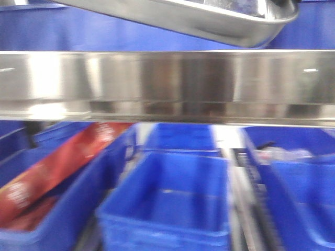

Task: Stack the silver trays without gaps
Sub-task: 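Hold the tray raised in both grippers while turning away from the shelf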

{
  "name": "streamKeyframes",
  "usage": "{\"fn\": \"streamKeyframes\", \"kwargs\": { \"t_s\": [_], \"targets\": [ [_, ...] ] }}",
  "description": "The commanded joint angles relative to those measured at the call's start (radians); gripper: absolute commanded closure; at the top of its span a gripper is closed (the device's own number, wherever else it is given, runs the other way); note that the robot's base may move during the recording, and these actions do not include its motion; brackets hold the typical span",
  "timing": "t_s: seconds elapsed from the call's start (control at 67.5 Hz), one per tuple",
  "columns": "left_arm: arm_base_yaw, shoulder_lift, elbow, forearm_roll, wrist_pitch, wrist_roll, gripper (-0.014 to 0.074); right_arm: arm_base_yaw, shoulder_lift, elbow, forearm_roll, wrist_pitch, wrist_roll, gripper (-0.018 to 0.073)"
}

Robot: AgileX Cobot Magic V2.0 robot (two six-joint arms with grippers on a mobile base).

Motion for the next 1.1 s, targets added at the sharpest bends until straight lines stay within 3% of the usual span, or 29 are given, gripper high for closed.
{"fn": "streamKeyframes", "kwargs": {
  "t_s": [0.0, 1.081],
  "targets": [
    [-0.001, -0.004, 0.000, 0.060, 0.019, 0.004, 0.0605, 0.005, -0.012, -0.006, -0.027, -0.015, -0.013, 0.0564],
    [-0.001, -0.004, 0.000, 0.060, 0.019, 0.004, 0.0605, 0.005, -0.012, -0.006, -0.027, -0.015, -0.013, 0.0564]
  ]
}}
